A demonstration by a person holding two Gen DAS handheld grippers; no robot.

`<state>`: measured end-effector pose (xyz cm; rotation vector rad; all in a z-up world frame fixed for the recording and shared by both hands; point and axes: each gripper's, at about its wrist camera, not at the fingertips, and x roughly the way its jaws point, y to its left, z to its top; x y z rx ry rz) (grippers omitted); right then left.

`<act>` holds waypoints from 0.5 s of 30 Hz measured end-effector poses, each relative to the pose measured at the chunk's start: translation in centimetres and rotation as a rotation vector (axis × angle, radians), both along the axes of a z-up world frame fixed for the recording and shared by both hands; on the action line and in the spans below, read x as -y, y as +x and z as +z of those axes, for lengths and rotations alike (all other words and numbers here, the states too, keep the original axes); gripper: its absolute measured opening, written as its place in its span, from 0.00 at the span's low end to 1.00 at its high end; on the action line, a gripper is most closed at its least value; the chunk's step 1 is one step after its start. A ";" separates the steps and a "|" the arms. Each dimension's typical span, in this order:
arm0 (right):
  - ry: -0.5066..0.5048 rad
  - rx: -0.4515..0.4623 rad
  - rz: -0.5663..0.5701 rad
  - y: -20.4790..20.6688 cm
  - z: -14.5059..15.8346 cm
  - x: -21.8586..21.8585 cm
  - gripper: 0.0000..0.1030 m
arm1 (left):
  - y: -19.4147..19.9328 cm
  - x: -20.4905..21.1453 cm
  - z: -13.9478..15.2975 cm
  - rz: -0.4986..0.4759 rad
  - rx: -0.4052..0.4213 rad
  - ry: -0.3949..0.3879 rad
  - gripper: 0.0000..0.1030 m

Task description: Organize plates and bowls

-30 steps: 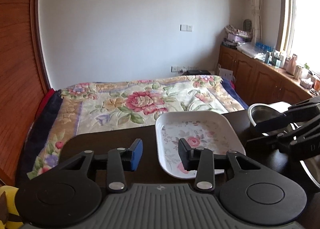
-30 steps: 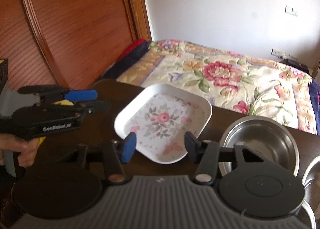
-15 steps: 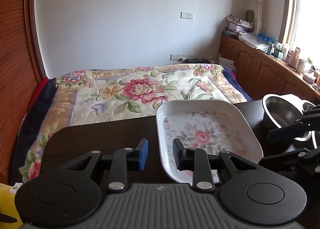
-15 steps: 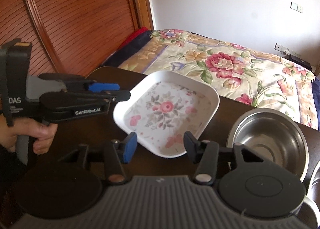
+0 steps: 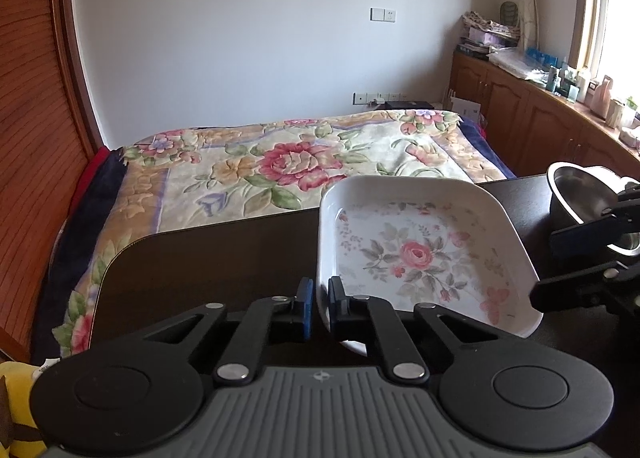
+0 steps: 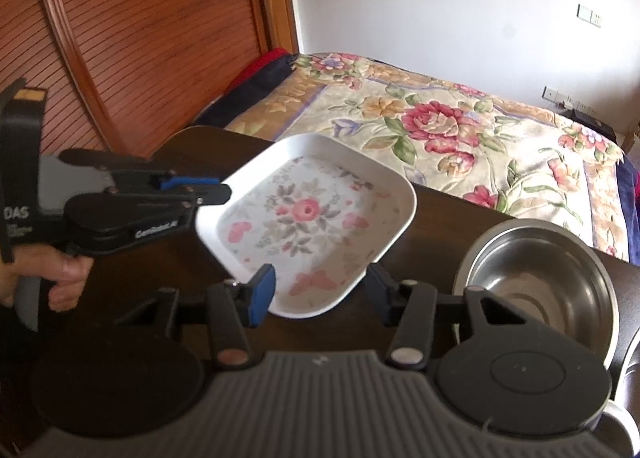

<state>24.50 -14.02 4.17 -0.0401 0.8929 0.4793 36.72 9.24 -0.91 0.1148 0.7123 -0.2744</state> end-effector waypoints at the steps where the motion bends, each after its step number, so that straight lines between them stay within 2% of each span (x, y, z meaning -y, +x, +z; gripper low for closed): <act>1: -0.003 -0.004 0.000 0.2 -0.1 -0.1 0.48 | 0.0 0.0 0.0 -0.001 0.000 0.002 0.36; 5: -0.024 0.007 -0.001 0.5 -0.8 -0.5 0.40 | 0.0 0.2 0.0 -0.001 0.002 0.003 0.36; 8: -0.061 0.010 0.006 0.2 -1.0 -1.0 0.40 | 0.0 0.1 -0.1 0.001 0.002 0.004 0.36; 15: -0.077 -0.010 -0.003 0.5 -1.5 -1.0 0.40 | 0.2 0.4 0.1 0.001 -0.003 -0.002 0.36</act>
